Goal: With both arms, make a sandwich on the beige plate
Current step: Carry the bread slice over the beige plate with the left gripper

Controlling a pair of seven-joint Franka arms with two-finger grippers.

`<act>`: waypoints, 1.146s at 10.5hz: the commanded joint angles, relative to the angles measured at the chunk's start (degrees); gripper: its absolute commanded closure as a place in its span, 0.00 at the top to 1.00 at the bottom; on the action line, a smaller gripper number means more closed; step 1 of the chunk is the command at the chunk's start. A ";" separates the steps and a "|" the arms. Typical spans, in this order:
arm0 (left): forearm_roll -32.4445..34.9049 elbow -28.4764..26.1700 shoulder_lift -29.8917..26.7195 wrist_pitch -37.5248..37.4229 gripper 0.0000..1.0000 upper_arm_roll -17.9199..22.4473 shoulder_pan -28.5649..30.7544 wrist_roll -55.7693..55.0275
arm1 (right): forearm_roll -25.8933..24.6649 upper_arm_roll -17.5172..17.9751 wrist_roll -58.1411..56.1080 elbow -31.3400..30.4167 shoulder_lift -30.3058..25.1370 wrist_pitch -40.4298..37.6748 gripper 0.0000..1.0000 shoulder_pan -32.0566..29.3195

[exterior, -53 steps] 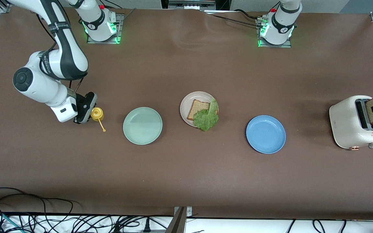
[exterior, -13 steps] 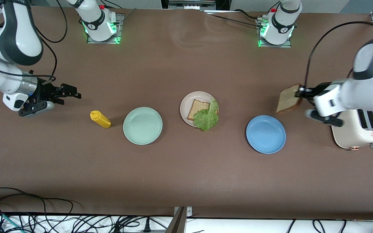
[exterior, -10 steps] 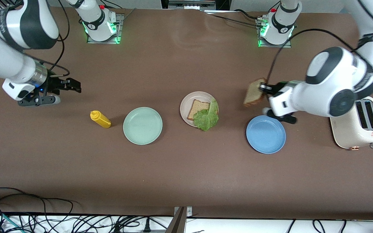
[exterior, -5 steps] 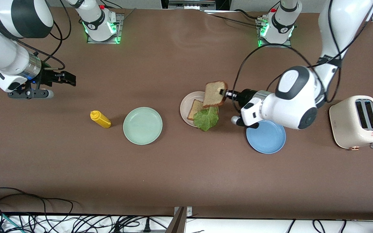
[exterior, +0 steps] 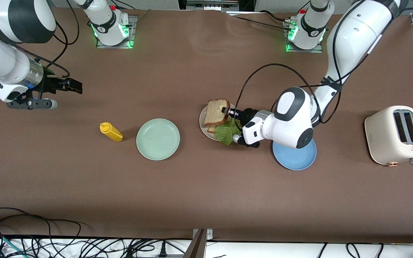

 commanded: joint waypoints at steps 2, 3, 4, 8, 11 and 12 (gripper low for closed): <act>-1.48 -1.10 1.00 0.29 0.00 3.40 0.15 12.46 | -0.34 0.37 0.88 3.82 3.08 -1.73 1.00 0.14; -1.56 -1.10 1.44 0.29 0.18 3.85 0.32 13.28 | -0.25 0.37 0.87 4.53 3.52 -1.81 1.00 0.13; -1.39 -1.10 1.45 0.29 0.19 4.72 0.32 13.98 | -0.25 0.37 1.22 4.62 3.53 -1.64 1.00 0.22; -1.39 -0.31 0.92 0.29 1.00 4.82 0.06 13.29 | 0.01 0.81 4.57 5.41 4.32 -1.73 1.00 0.40; 3.93 1.18 0.13 0.29 1.00 5.17 0.06 13.02 | -0.78 1.08 5.78 5.85 4.32 -1.81 1.00 1.80; 9.28 1.62 -0.57 0.29 1.00 5.17 -0.03 11.28 | -0.87 1.25 8.23 5.85 3.71 -1.81 1.00 1.98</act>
